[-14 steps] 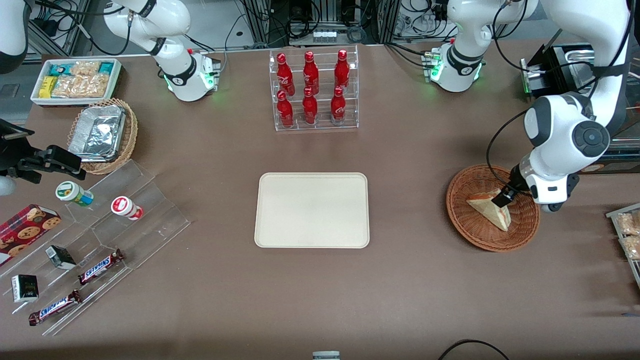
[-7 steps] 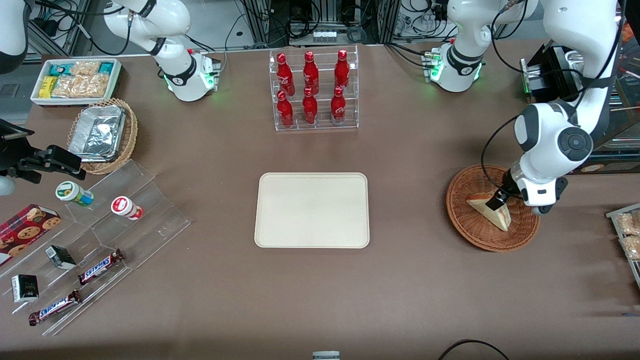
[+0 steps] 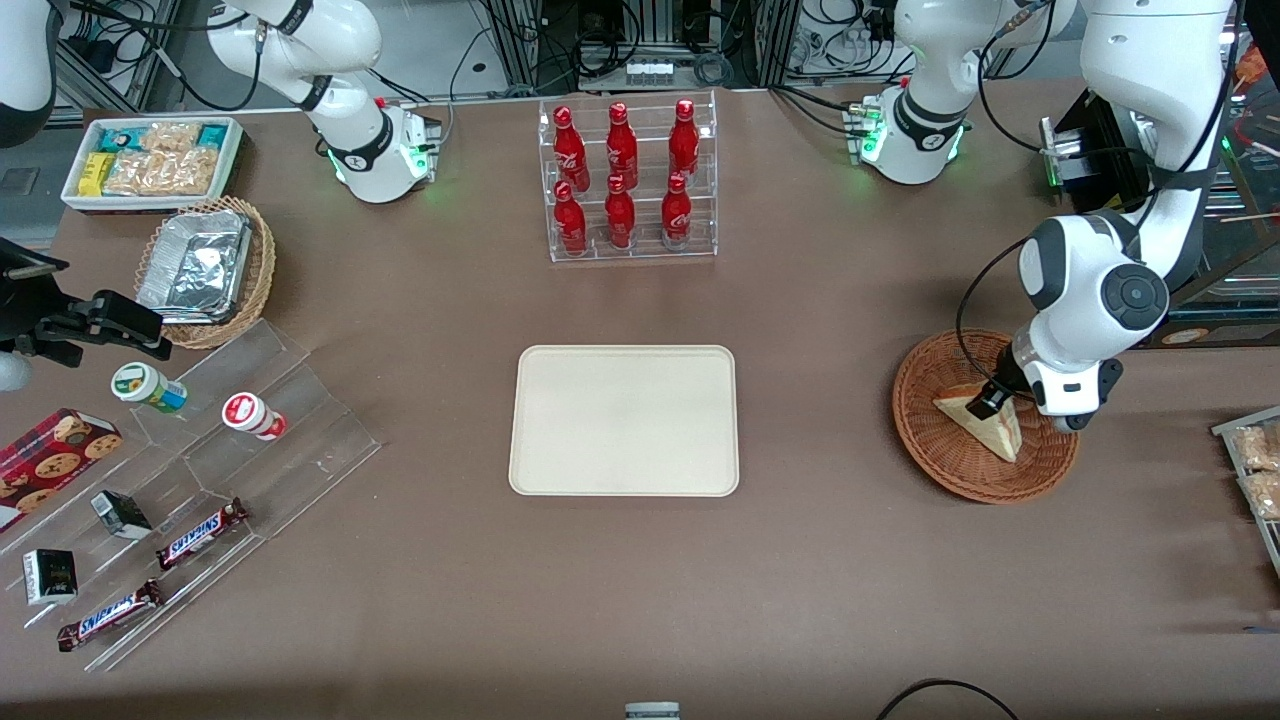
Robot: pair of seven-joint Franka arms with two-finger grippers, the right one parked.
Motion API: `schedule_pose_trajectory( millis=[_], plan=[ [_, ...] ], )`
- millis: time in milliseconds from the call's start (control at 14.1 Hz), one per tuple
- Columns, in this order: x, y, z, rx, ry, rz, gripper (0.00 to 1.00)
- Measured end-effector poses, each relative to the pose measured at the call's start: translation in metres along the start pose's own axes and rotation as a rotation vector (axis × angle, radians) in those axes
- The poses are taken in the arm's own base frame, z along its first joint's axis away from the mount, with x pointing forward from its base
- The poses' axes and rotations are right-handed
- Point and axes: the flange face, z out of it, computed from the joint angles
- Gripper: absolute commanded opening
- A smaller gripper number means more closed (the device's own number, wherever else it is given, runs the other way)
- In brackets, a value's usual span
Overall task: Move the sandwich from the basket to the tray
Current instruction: 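Close the left gripper on the sandwich's wrapped edge and lift it, then carry the held sandwich over to the cream tray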
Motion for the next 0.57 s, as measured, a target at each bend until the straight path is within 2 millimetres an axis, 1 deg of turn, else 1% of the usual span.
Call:
schedule_pose_trajectory(
  millis=[142,213,354,567],
  plan=[
    [0.003,0.004,-0.01,0.011,-0.009,0.001,0.16],
    [0.004,0.007,-0.018,0.026,-0.022,0.004,0.16],
    [0.003,0.015,-0.042,0.047,-0.04,0.015,0.16],
    [-0.014,0.024,-0.084,0.084,-0.033,0.07,0.16]
  ],
)
